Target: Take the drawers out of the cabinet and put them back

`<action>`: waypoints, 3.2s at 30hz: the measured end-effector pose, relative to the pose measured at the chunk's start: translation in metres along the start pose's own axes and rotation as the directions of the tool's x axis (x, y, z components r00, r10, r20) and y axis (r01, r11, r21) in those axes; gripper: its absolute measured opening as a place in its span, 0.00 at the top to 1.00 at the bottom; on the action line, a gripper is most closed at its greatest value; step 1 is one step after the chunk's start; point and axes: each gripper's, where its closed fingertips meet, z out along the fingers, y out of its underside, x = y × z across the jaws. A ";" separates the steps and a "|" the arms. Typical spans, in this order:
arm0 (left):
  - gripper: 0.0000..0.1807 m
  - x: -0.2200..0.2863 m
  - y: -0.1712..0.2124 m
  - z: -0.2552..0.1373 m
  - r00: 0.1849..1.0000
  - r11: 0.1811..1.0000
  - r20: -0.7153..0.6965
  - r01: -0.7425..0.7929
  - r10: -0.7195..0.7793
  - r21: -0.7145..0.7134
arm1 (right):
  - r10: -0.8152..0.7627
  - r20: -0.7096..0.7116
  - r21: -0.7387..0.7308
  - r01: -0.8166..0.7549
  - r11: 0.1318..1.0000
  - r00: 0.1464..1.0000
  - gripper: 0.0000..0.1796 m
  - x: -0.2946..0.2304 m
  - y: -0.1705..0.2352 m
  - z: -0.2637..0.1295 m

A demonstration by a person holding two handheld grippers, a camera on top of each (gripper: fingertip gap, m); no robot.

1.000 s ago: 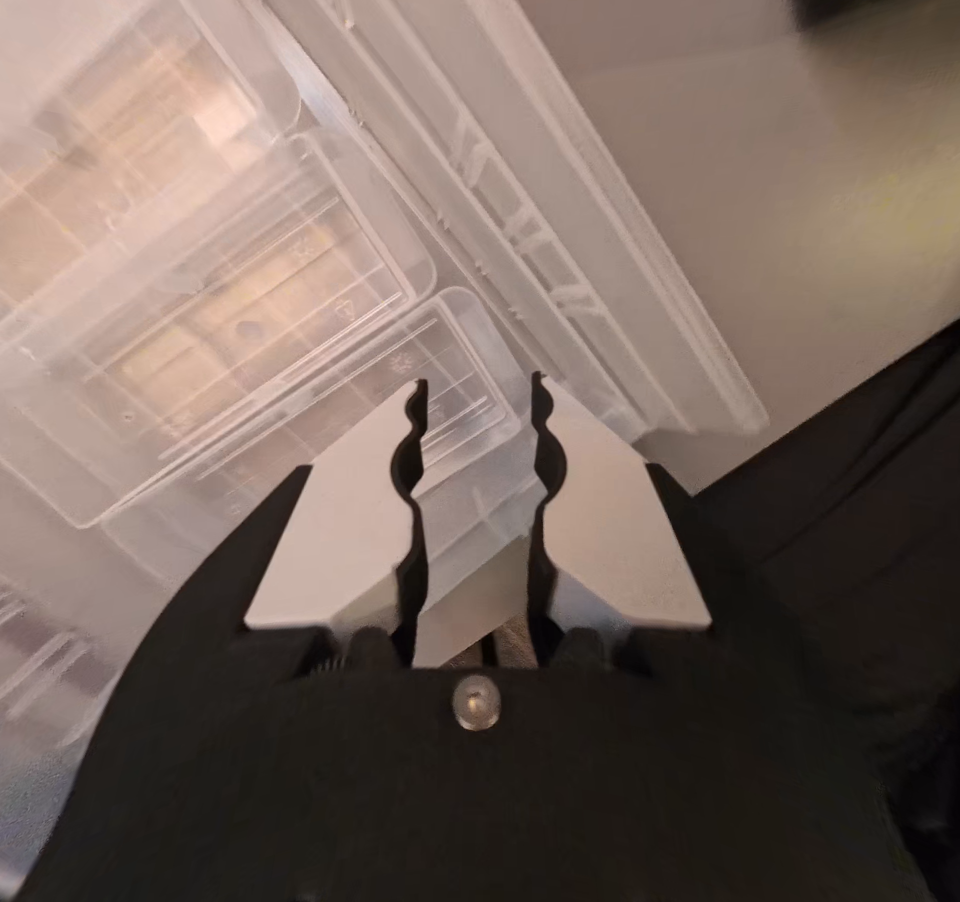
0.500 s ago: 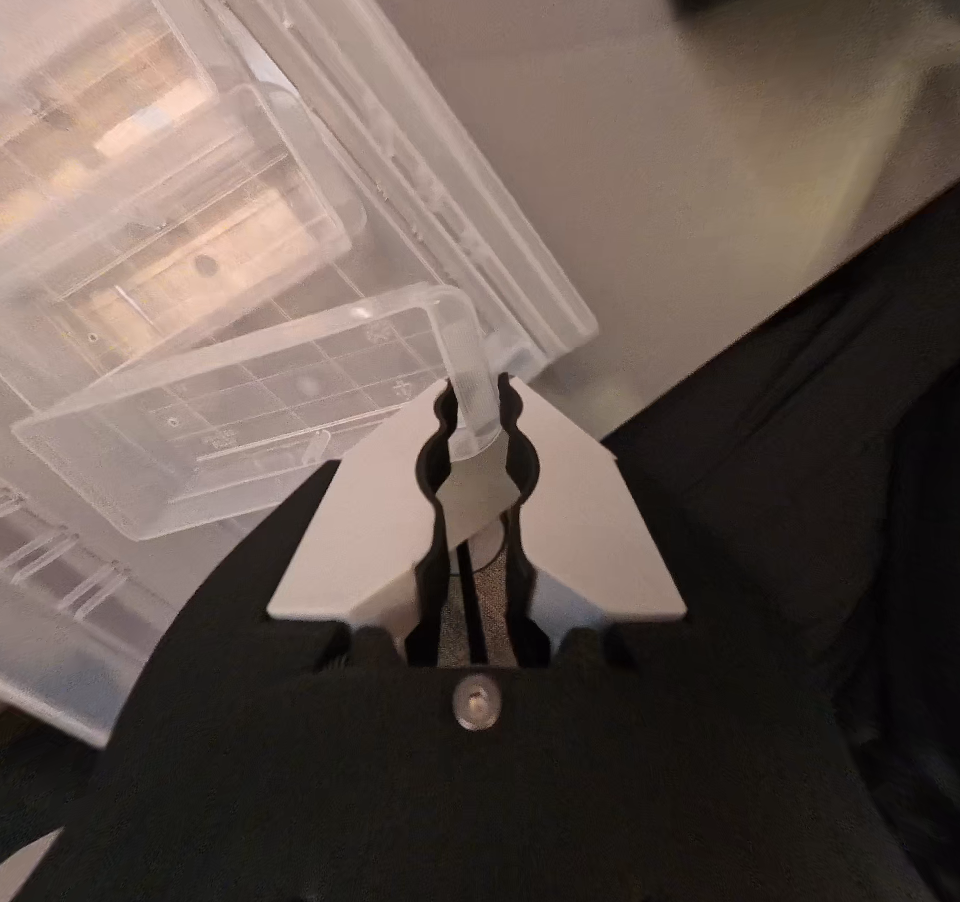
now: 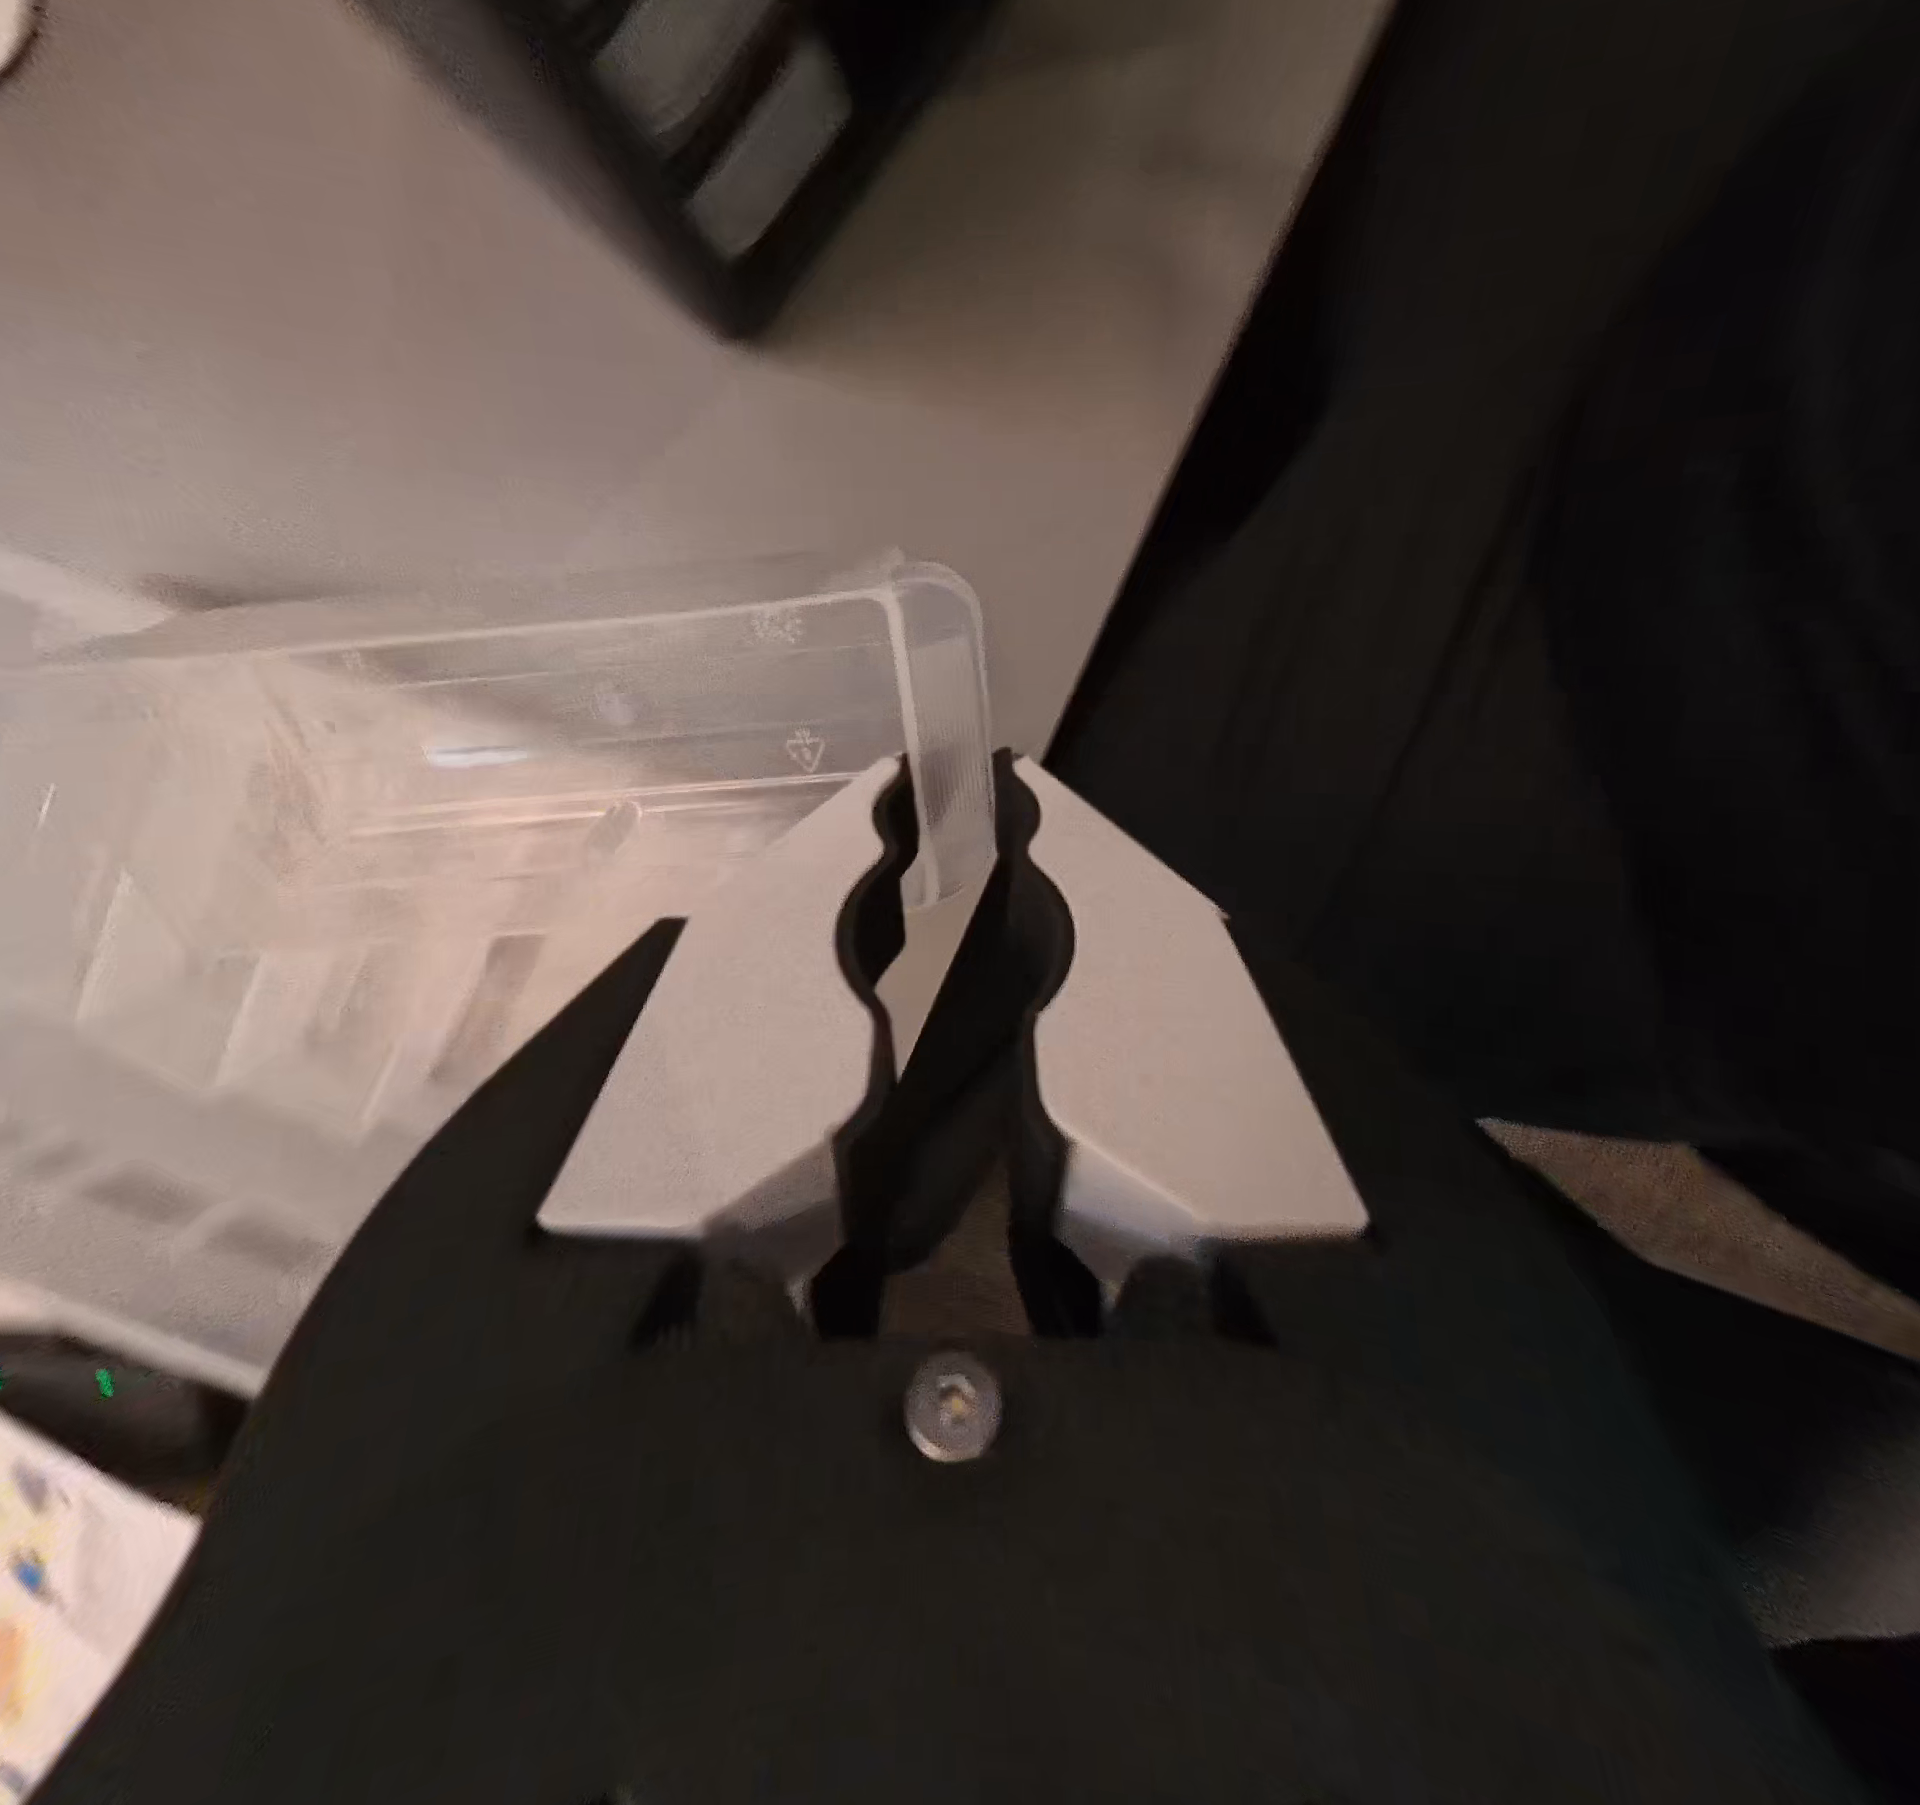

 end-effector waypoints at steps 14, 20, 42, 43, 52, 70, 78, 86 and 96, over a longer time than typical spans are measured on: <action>0.73 0.005 0.032 0.126 0.983 0.942 -0.089 -0.180 0.162 -0.282 | 0.156 -0.083 0.149 -0.142 0.979 0.984 0.71 -0.012 0.016 -0.017; 0.42 -0.001 0.010 0.105 0.947 0.956 0.153 0.291 -0.283 -0.033 | 0.156 -0.090 0.154 -0.141 0.978 0.984 0.72 -0.013 0.016 -0.017; 0.63 0.045 -0.010 0.105 0.872 0.873 0.076 0.487 -0.484 -0.036 | 0.136 -0.101 0.191 -0.115 0.975 0.986 0.72 -0.019 0.016 -0.020; 0.63 0.045 -0.018 0.105 0.883 0.883 0.072 0.468 -0.464 -0.039 | 0.136 -0.101 0.191 -0.115 0.975 0.986 0.72 -0.019 0.016 -0.020; 0.63 0.040 -0.050 0.132 0.907 0.901 -0.007 0.418 -0.422 -0.113 | 0.139 -0.102 0.189 -0.118 0.975 0.985 0.72 -0.020 0.016 -0.020; 0.64 0.001 -0.086 0.176 0.872 0.861 0.041 0.474 -0.489 0.183 | 0.130 -0.108 0.201 -0.106 0.974 0.986 0.72 -0.020 0.015 -0.021; 0.56 0.018 -0.059 0.133 0.901 0.879 0.048 0.409 -0.432 0.246 | 0.122 -0.106 0.205 -0.098 0.974 0.987 0.72 -0.020 0.015 -0.021; 0.55 -0.030 -0.066 0.142 0.863 0.876 0.212 0.399 -0.459 0.270 | 0.120 -0.108 0.206 -0.096 0.974 0.987 0.72 -0.020 0.015 -0.021; 0.30 -0.077 -0.095 0.159 0.743 0.773 0.270 0.493 -0.613 0.400 | 0.117 -0.118 0.210 -0.091 0.973 0.986 0.72 -0.020 0.015 -0.022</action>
